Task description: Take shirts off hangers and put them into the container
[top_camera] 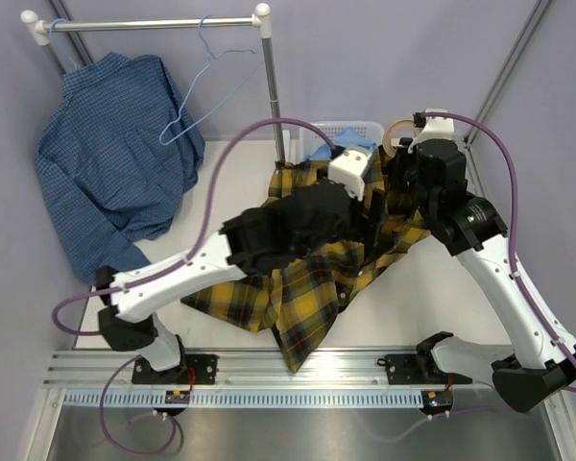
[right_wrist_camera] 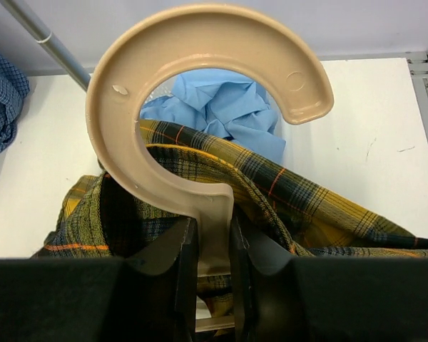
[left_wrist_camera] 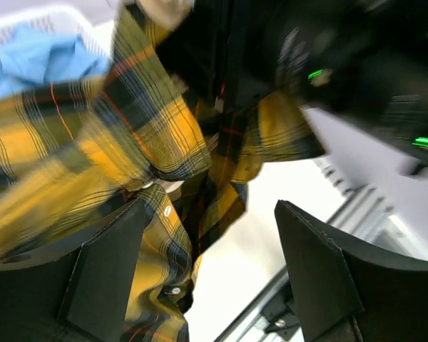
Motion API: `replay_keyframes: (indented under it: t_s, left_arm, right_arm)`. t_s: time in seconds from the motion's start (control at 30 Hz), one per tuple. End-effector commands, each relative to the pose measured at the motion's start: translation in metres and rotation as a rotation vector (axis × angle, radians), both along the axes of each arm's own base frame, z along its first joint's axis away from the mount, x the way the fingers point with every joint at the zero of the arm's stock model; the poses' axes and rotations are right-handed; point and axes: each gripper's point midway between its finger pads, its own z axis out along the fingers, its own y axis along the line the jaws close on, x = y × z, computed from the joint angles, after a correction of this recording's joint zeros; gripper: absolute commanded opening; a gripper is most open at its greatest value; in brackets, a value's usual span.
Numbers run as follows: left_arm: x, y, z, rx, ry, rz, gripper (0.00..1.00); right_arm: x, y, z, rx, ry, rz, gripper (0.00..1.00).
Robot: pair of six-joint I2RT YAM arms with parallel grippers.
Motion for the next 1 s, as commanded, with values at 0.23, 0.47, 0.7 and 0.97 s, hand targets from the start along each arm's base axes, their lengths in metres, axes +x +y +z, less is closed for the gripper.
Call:
replay_keyframes:
  t_s: [0.23, 0.47, 0.7, 0.97]
  left_arm:
    - [0.045, -0.023, -0.014, 0.058, -0.066, 0.2, 0.77]
    - [0.059, -0.027, -0.037, 0.121, -0.082, 0.286, 0.77]
    - [0.06, -0.042, -0.05, 0.127, -0.061, 0.259, 0.72]
    - [0.069, -0.034, -0.061, 0.18, -0.081, 0.306, 0.24]
  right_arm:
    - [-0.017, -0.009, 0.037, 0.107, -0.077, -0.068, 0.0]
    - [-0.027, -0.011, 0.031, 0.152, -0.028, -0.096, 0.0]
    - [-0.032, -0.009, 0.032, 0.165, -0.017, -0.093, 0.0]
    - [-0.038, -0.01, 0.034, 0.175, -0.024, -0.084, 0.0]
